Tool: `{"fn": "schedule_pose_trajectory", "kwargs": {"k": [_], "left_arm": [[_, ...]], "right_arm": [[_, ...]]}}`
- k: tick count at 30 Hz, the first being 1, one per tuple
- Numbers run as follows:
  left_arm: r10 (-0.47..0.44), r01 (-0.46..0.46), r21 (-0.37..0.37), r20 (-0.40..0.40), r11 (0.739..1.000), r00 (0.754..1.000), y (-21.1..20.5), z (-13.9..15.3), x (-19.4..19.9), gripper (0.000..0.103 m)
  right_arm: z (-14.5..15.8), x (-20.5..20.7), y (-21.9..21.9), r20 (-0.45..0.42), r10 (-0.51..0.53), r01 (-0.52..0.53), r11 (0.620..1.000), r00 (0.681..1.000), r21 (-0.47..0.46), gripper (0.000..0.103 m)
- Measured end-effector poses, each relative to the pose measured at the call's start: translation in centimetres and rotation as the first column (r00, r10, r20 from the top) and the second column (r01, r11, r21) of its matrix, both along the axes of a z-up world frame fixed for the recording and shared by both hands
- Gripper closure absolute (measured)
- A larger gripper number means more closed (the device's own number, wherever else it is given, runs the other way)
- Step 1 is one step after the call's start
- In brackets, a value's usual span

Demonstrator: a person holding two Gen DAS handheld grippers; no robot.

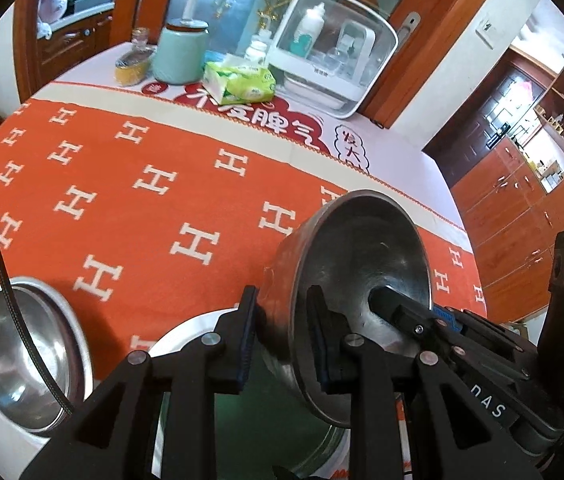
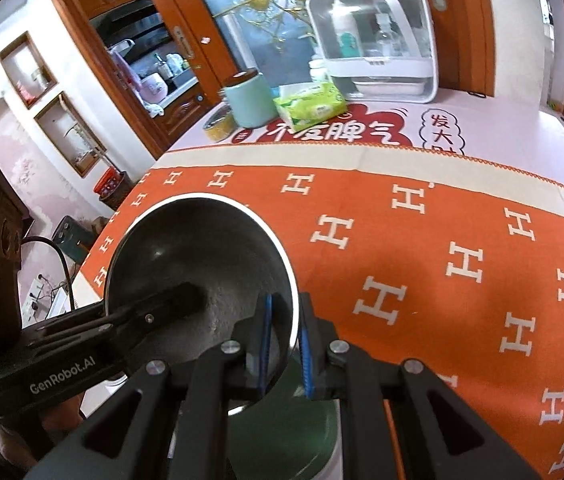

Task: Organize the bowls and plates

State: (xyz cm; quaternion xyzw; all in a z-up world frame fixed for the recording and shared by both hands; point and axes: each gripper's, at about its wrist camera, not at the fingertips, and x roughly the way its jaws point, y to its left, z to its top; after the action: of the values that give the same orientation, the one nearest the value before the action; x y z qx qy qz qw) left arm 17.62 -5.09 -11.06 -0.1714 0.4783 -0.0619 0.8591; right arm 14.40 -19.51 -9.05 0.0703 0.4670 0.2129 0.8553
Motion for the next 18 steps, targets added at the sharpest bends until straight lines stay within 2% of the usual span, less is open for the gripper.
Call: {"fn": "schedule_pose_trajectory", "kwargs": {"k": [9, 18], "left_arm": [[0.028, -0.028, 0.012, 0.025, 1.000, 0.999, 1.1, 1.3, -3.6, 0.081], [0.062, -0.069, 0.073, 0.083, 0.995, 0.995, 2.9, 3.2, -6.9, 0.081]], "right_arm": [[1.8, -3.0, 1.5, 0.071, 0.035, -0.035, 0.999, 0.997, 0.006, 0.091], [3.3, -5.1, 4.0, 0.142, 0.085, -0.089, 0.996, 0.986, 0.023, 0.091]]}}
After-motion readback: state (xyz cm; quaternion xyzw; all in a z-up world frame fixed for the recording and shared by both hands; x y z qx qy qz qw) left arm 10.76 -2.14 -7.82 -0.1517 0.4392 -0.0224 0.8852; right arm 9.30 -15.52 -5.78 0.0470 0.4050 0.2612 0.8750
